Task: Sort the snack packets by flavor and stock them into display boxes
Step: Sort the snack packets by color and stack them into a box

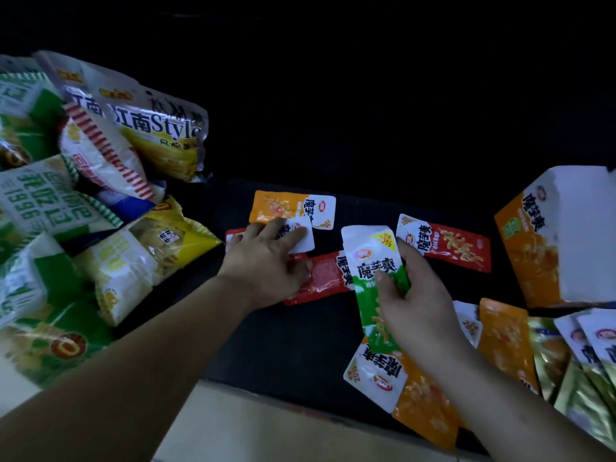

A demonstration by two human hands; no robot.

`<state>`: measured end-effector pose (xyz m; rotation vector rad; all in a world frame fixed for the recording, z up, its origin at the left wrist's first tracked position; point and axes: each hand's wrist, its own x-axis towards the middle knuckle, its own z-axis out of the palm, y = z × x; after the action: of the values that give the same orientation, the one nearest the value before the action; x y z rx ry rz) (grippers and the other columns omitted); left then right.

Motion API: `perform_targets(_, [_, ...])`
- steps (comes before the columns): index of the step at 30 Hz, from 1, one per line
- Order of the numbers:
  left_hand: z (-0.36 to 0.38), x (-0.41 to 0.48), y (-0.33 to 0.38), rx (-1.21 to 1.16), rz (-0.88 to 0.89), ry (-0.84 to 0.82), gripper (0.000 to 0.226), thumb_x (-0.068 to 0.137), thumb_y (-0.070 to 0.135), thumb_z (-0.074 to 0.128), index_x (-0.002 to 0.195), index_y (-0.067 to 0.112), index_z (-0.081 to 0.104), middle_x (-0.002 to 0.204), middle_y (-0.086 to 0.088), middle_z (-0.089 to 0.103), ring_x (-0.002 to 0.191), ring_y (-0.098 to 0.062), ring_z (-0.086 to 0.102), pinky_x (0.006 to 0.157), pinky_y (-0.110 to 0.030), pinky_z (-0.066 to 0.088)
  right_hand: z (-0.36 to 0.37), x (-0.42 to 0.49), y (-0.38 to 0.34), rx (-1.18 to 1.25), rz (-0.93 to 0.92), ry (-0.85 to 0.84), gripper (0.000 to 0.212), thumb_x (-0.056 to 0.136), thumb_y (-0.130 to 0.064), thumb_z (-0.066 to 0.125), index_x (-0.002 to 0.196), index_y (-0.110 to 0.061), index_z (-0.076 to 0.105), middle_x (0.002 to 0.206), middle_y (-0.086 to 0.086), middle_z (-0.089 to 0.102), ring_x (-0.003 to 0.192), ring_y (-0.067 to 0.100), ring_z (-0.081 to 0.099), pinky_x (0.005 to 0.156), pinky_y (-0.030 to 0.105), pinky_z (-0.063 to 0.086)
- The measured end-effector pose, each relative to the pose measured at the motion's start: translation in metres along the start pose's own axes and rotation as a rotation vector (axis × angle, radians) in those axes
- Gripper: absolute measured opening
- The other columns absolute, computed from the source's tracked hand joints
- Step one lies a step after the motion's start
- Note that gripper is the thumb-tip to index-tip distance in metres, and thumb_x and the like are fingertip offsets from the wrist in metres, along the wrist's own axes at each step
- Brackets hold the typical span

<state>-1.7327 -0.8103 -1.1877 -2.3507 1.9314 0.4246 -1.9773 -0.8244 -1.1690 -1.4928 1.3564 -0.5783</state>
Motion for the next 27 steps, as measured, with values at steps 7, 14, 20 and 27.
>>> perform_targets(7, [0.014,-0.047,0.010,-0.038,-0.016,0.071,0.067,0.094,0.067,0.017,0.153,0.044,0.040,0.160,0.006,0.040,0.138,-0.029,0.042,0.105,-0.051,0.042,0.009,0.007,0.019,-0.190,-0.011,-0.028,0.060,0.107,-0.036,0.049,0.160,-0.040,0.022,0.126,-0.005,0.066,0.046,-0.007,0.052,0.050,0.014,0.037])
perform_targets(14, [0.002,-0.036,-0.008,-0.077,-0.014,0.207,0.048,0.098,0.031,0.058,0.146,0.031,0.053,0.153,-0.011,0.050,0.133,-0.040,0.050,0.099,-0.053,0.053,0.014,0.003,0.024,-0.408,-0.120,-0.076,0.070,0.106,-0.035,0.050,0.160,-0.050,0.008,0.157,-0.005,0.043,0.049,-0.003,0.051,0.049,0.013,0.033])
perform_targets(20, [-0.001,-0.014,-0.022,-0.202,-0.119,0.133,0.069,0.092,0.032,0.072,0.155,0.026,0.042,0.133,-0.008,0.055,0.121,-0.034,0.051,0.102,-0.044,0.046,0.012,-0.002,0.016,-0.409,-0.152,-0.087,0.075,0.107,-0.031,0.051,0.155,-0.059,0.001,0.147,0.002,0.047,0.051,0.003,0.051,0.050,0.019,0.040])
perform_targets(27, [-0.010,-0.044,-0.013,-0.656,-0.260,0.442,0.009,0.094,0.026,0.064,0.102,0.028,0.065,0.097,0.000,0.064,0.085,-0.025,0.065,0.072,-0.041,0.054,0.014,-0.008,0.001,-0.260,-0.119,-0.113,0.071,0.106,-0.021,0.053,0.155,-0.058,0.018,0.121,-0.007,0.057,0.050,-0.004,0.053,0.044,0.017,0.039])
